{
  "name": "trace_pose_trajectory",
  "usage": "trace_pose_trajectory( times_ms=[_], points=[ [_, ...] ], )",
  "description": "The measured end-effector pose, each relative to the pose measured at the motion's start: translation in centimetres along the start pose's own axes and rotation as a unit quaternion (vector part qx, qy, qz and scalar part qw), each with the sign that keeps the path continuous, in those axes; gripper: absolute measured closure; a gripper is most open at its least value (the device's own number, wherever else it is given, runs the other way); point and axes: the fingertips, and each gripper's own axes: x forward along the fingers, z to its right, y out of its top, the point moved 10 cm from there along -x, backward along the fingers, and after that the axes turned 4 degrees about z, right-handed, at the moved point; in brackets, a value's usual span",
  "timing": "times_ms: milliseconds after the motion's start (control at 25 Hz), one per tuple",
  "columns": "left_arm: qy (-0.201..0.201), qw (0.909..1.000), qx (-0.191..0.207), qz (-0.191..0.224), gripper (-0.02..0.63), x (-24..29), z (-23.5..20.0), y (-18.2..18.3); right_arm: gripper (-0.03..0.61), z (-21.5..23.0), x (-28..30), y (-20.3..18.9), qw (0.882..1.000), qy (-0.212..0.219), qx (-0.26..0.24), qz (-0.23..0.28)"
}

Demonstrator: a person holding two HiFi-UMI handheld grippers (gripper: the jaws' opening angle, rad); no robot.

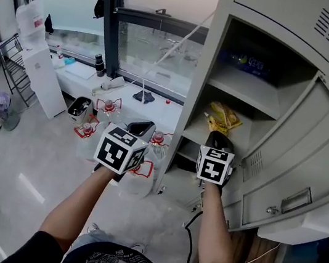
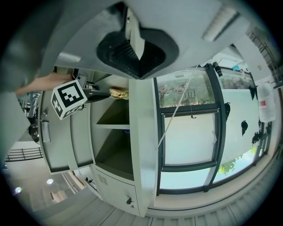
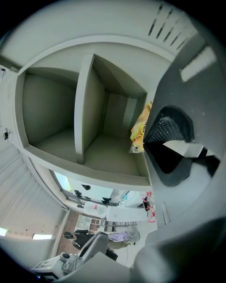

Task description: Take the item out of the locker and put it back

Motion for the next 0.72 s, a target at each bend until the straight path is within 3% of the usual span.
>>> trace_pose_trajectory(
  times_ms=[440,720],
  points=[
    [-0.013,0.9999,0.002,0.006,0.612,-1.4,0.4,0.5,0.554,0.2,-3.1,2.2,0.999,-0.019,0.005,0.029],
    [-0.053,0.9985,0.005,0.015,0.612,-1.7,0.4,0.5,0.552,-0.4,-6.1,3.2,0.998,-0.048,0.002,0.032]
  ],
)
